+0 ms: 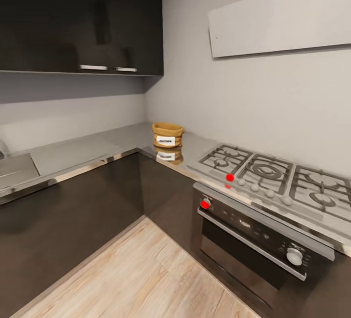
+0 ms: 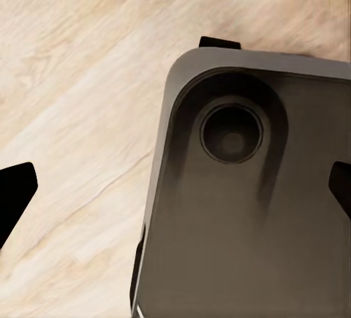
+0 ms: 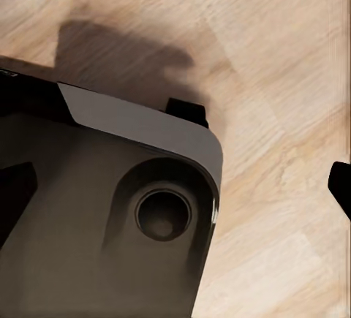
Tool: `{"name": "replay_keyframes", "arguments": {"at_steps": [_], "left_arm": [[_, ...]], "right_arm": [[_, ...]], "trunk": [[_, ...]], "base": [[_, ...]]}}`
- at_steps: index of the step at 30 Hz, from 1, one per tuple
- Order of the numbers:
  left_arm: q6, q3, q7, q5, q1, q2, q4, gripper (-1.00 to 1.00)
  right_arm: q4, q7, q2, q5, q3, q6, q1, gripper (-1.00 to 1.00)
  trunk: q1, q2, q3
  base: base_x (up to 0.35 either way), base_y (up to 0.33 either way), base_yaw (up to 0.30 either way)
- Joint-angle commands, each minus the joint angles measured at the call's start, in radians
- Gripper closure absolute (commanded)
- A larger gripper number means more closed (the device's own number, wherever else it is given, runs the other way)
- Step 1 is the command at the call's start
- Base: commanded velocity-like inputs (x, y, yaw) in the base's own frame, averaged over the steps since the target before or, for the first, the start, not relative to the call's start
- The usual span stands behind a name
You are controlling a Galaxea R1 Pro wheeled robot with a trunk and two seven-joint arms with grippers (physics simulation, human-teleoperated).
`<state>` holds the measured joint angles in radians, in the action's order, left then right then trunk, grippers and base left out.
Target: In the kitchen, take the popcorn bag from the countertop, put it into the microwave, and heat it until the popcorn is cooked so the cooked popcorn ends up inside the bag.
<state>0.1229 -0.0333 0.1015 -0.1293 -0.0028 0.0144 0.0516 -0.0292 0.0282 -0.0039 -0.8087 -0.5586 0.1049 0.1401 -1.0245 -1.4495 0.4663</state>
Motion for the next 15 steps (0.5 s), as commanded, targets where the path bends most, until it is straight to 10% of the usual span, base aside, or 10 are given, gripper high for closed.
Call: {"name": "replay_keyframes", "arguments": {"at_steps": [1, 15], "left_arm": [[0.003, -0.003, 0.000, -0.007, 0.000, 0.000, 0.000, -1.00], [0.003, -0.003, 0.000, -0.006, 0.000, 0.001, 0.001, -1.00]], "right_arm": [[-0.003, 0.003, -0.001, -0.006, -0.007, 0.005, 0.001, -1.00], [-0.002, 0.004, -0.004, -0.019, -0.005, 0.009, 0.001, -1.00]], "trunk": [[0.000, 0.000, 0.001], [0.000, 0.000, 0.001]], "base": [[0.267, 0.000, 0.174], [0.124, 0.000, 0.178]]}}
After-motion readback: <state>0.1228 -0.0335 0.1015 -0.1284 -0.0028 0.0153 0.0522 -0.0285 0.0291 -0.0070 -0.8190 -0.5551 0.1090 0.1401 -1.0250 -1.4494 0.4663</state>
